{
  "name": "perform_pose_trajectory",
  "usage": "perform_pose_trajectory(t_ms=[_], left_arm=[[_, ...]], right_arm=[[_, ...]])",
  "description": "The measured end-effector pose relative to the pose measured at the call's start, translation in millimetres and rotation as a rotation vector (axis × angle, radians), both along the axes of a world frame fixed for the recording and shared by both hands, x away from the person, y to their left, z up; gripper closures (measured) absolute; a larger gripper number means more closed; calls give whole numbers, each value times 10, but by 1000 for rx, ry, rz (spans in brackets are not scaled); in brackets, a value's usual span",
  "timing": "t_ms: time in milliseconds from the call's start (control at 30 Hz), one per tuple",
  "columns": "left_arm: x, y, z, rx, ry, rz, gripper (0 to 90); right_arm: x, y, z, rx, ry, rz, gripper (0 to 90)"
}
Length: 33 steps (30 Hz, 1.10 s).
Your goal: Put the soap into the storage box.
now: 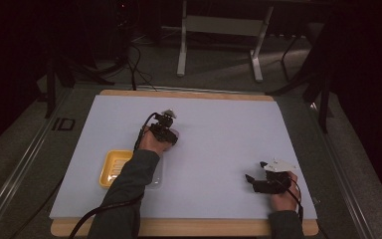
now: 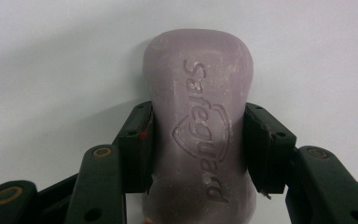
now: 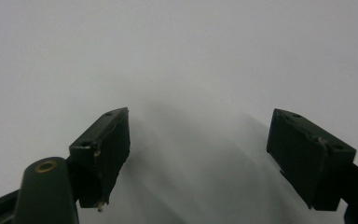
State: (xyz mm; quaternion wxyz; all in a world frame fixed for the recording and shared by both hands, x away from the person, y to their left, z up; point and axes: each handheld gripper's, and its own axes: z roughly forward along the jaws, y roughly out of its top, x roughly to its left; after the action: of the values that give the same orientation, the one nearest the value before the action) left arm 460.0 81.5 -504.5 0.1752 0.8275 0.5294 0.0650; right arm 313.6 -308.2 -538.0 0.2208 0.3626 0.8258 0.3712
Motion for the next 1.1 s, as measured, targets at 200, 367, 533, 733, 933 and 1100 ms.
perform_pose_trajectory(t_ms=[200, 367, 533, 733, 933, 1100], left_arm=[[5, -1, 16, 25, 11, -36, 497], [0, 35, 27, 26, 16, -43, 497], [-14, 28, 70, 32, 3, -53, 497], [-24, 24, 134, 39, -11, -63, 497], [-40, 50, 187, 41, -18, -64, 497], [-59, 64, 262, 23, -33, -63, 497]], right_arm=[[1, -1, 0, 0, 0, -1, 210], [0, 1, 0, -1, 0, 0, 210], [0, 1, 0, -2, 0, 0, 210], [-1, 0, 1, -2, 0, 0, 210], [-2, 2, 1, -2, 0, -1, 211], [-1, 0, 1, -2, -1, -1, 210]])
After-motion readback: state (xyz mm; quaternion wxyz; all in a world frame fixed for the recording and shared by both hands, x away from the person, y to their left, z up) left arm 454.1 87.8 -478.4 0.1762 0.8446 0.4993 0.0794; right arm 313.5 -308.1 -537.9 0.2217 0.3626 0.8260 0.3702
